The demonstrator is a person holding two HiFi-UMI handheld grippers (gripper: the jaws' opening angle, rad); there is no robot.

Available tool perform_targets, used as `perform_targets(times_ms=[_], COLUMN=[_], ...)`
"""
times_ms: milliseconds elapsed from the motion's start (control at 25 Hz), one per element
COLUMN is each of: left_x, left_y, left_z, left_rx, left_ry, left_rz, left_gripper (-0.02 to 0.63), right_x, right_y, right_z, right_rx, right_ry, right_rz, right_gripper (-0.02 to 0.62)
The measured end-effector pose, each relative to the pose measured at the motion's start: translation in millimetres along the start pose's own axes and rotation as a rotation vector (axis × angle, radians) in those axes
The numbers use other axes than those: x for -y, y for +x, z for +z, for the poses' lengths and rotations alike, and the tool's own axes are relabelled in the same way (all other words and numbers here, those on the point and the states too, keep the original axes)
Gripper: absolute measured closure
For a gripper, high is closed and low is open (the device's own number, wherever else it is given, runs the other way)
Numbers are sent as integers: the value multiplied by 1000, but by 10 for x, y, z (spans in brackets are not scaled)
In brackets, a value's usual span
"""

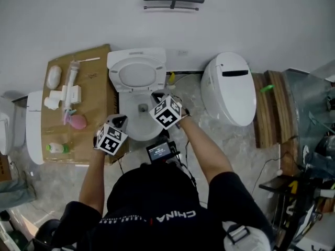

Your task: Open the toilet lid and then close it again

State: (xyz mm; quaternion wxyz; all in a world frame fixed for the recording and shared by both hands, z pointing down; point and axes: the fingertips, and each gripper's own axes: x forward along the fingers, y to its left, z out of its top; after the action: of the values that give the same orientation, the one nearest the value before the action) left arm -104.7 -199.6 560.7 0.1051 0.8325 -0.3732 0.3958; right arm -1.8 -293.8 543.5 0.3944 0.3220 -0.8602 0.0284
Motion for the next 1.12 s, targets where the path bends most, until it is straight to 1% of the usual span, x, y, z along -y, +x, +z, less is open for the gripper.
perform_targets(times_ms=[200,280,360,560,760,880,1000,1120], left_x=[392,548,658,847,1104,1239,1357,1469], left_y=[-401,-534,-628,-775,-772,-749,-719,-744], left_z=[-487,-614,-661,-600,-586,-563,-509,-432], left_rx=[12,11,17,63,38,28,29,30], left_ry=[4,8,18,14,13,0,16,17], left_rz=[-25,-38,-43,-22,11,36,57,71], left_gripper=[595,595,595,595,595,595,595,595], right_x=[-704,-916,-1042,-1172,-1242,-1357,-1413,-1365], right_y=[-407,-590,-773,-1103,-1285,-1364,-1404,-1463], right_z=[-221,-330,-395,-433,-531,-712,-914,-968], right_rx=[-30,-50,-63,-54,-25,-26,-27,-13], right_ry=[10,-2,-1,-3,11,1,-4,-1], right_rz=[-43,-56,-66,-83,-74,-50,-29,-18], right_gripper=[581,581,581,581,581,581,581,581])
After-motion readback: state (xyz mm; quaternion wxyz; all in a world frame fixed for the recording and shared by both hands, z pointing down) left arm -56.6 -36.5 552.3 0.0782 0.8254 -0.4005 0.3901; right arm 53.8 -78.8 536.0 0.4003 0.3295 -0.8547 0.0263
